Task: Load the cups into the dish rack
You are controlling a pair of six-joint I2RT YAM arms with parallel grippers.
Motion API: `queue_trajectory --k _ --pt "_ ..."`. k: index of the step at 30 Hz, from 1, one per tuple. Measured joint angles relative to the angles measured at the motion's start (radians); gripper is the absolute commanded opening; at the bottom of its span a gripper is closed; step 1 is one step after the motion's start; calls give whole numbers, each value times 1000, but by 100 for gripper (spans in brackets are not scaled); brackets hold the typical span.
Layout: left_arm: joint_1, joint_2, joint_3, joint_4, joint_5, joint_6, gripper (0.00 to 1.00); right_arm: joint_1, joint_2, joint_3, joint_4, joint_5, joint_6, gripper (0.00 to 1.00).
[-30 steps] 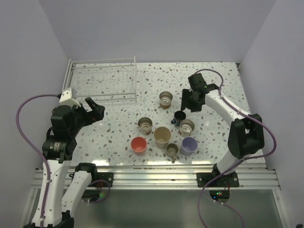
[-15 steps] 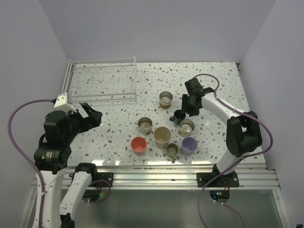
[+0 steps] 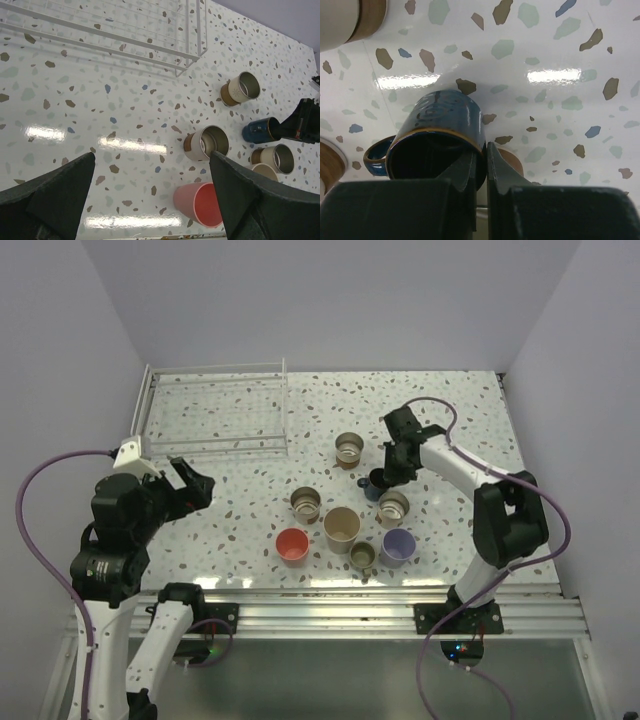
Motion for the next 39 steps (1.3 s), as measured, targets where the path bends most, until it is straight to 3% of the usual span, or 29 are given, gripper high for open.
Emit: queue_trajectory --k 5,10,13,18,23,29,34,39 --pt "0 10 31 -4 -21 3 100 0 7 118 -87 9 1 0" --pt "0 31 73 24 -18 18 100 0 4 361 -154 5 17 0" --pt "0 56 84 49 -4 17 92 -1 -17 464 -157 -42 53 0" --pt "0 58 63 175 58 1 98 -2 -142 444 -111 -217 190 0" --pt "0 52 41 310 156 -1 100 0 -302 301 63 -445 412 0" --pt "0 72 -32 572 412 -56 100 2 -400 108 421 -655 809 0" --pt "0 131 -63 836 584 -187 100 6 -397 89 658 -702 1092 0" --pt "0 224 -61 1132 659 -342 100 23 -360 82 992 -696 1369 0"
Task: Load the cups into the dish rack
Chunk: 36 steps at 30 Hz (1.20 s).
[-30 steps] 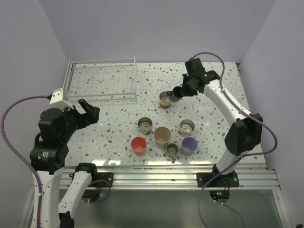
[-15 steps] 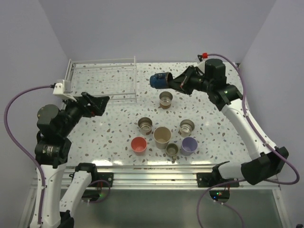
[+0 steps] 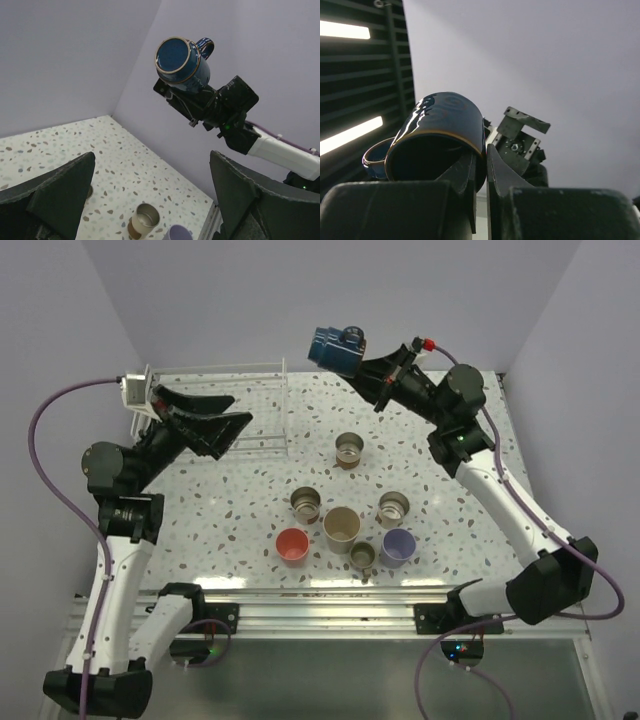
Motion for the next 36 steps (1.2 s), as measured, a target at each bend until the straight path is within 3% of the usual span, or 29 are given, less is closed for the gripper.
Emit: queue_trajectory --k 12,17,28,36 --pt "-14 326 150 571 24 -262 100 117 238 220 205 80 132 0" --pt "-29 462 192 734 30 -318 100 189 331 292 251 107 143 0" --pt "-30 653 283 972 21 -428 100 263 538 502 285 151 150 0" --pt "-29 707 299 1049 -38 -526 100 303 595 530 323 173 150 0"
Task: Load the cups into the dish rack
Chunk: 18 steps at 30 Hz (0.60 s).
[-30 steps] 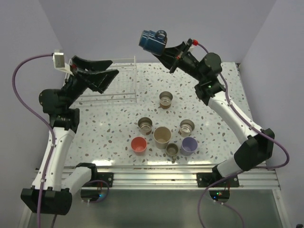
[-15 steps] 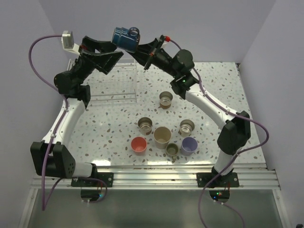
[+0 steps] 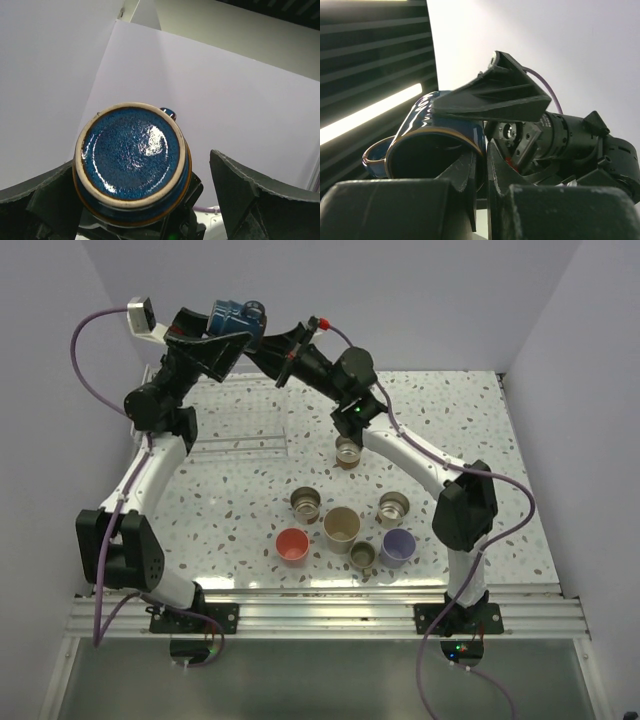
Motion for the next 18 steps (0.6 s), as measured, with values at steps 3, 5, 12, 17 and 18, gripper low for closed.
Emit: queue_trajectory --k 3,5,12,17,18 --pt "0 24 9 10 -25 -29 97 7 37 26 6 2 0 0" --pt "0 38 9 13 -39 -44 92 7 56 34 13 4 0 0" --pt "0 74 20 15 -61 -75 66 7 64 34 39 31 0 0" --pt "-2 74 39 15 -57 -72 67 8 64 32 68 47 -2 0" --pt "-2 74 43 14 -55 -72 71 9 64 27 79 50 -2 0"
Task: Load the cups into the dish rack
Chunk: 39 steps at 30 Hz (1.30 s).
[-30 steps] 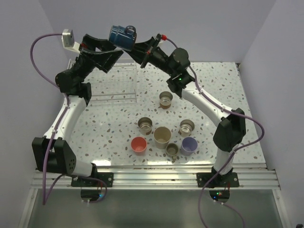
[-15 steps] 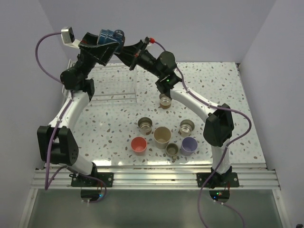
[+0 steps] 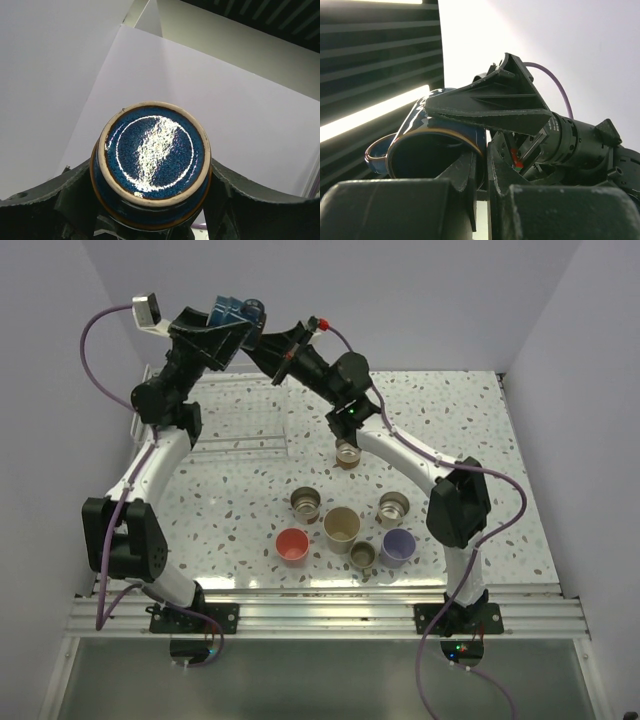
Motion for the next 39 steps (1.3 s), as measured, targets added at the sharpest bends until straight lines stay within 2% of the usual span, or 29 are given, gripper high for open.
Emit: queue_trajectory --k 2,4,10,13,14,16,17,19,20,21,24,27,28,31,34,39 --pt "-2 0 2 0 4 1 85 1 -1 -14 25 5 0 0" --pt "-2 0 2 -1 -4 0 91 2 -2 -31 41 5 2 0" --pt "5 -2 8 1 -12 17 92 2 -2 -60 48 5 2 0" --pt "5 -10 8 -12 -11 34 79 3 -2 -60 58 4 2 0" --pt "5 -12 9 -19 -12 39 69 4 -2 -60 61 4 2 0" --pt "5 -15 10 -34 -13 55 59 7 -2 -60 71 1 2 0" --pt "6 -17 12 -41 -11 60 44 8 -2 -60 71 4 2 0" --pt "6 -21 13 -53 -11 66 27 8 -2 -60 72 3 2 0" --pt "6 -21 16 -60 -10 69 4 8 -3 -62 73 4 3 0" --pt "6 -22 20 -71 -5 73 0 8 -4 -67 78 6 6 0" --pt "4 -26 34 -128 19 94 0 6 -16 -98 92 18 18 0" --pt "0 -41 61 -254 51 152 0 3 -31 -136 110 34 43 30" --pt "-2 -51 72 -322 56 184 0 -2 -36 -151 123 31 38 49" --pt "15 -71 128 -517 30 298 0 -26 -83 -253 147 -5 32 73" --pt "50 -97 157 -674 -2 397 0 -77 -156 -406 146 -54 27 79" --pt "93 -114 176 -831 -36 511 0 -225 -291 -628 68 -140 23 79"
